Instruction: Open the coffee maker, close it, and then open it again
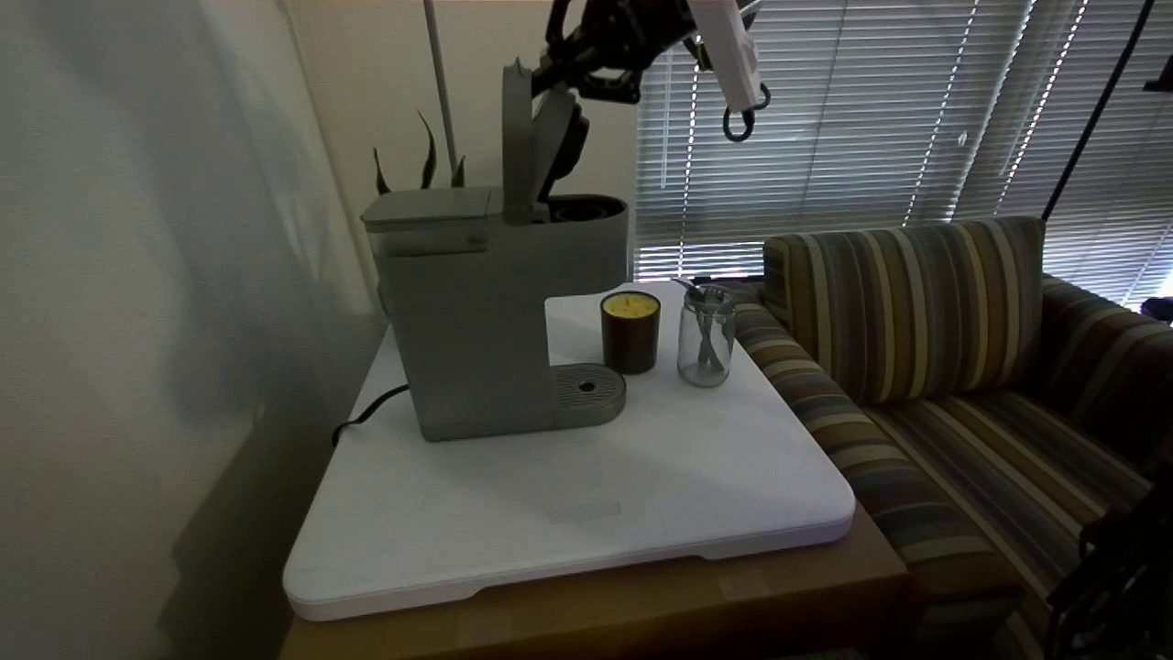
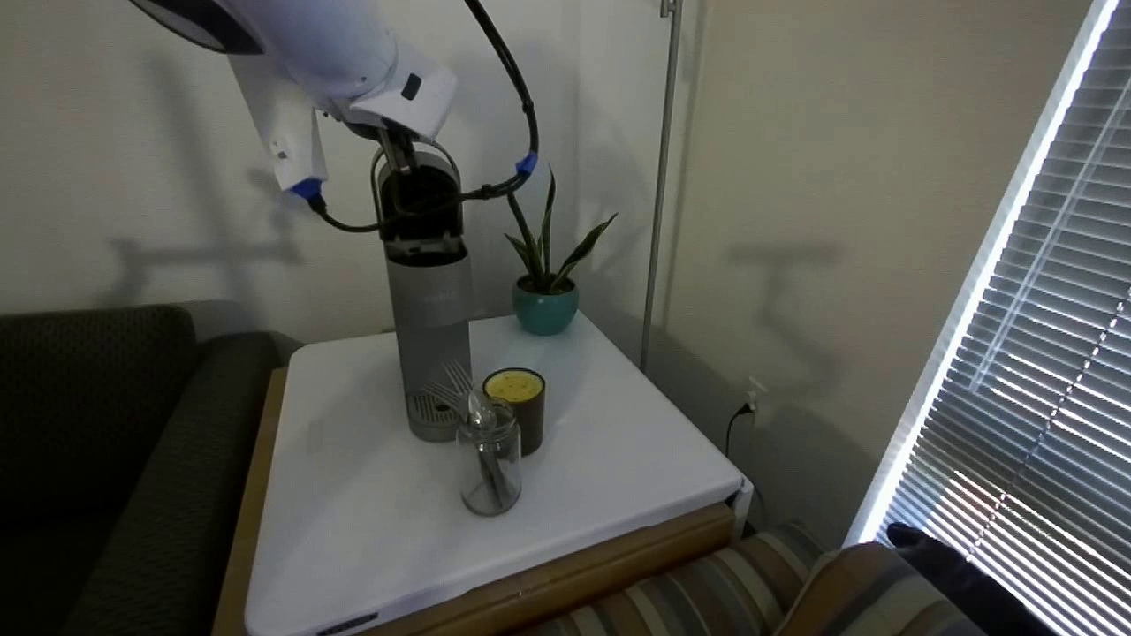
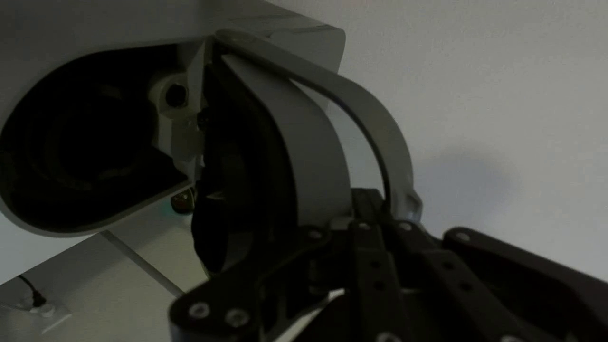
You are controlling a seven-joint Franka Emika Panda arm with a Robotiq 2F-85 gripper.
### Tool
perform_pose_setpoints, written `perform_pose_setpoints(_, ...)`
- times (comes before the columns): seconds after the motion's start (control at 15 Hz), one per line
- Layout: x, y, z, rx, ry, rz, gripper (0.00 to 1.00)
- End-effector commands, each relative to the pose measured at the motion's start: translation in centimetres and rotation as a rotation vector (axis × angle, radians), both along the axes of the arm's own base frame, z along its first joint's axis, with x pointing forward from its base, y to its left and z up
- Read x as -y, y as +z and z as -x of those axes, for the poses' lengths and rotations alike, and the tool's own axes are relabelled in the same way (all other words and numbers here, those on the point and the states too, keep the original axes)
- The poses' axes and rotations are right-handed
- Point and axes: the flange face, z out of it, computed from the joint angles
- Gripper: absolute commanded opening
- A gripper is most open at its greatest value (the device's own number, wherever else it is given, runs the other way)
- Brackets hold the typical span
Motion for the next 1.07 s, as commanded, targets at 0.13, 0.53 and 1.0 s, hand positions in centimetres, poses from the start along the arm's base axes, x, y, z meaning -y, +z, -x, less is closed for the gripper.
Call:
perform_pose_setpoints(0.13, -0.3, 0.0, -1.0, -0.006, 0.031, 0.012, 0.00)
perform_pose_setpoints(0.53, 1.8, 0.9, 1.0, -0.069, -0.005, 0.157, 0.00)
perform_pose_setpoints(1.0, 1.9, 2.2, 0.5, -0.117, 0.026, 0.258, 0.00)
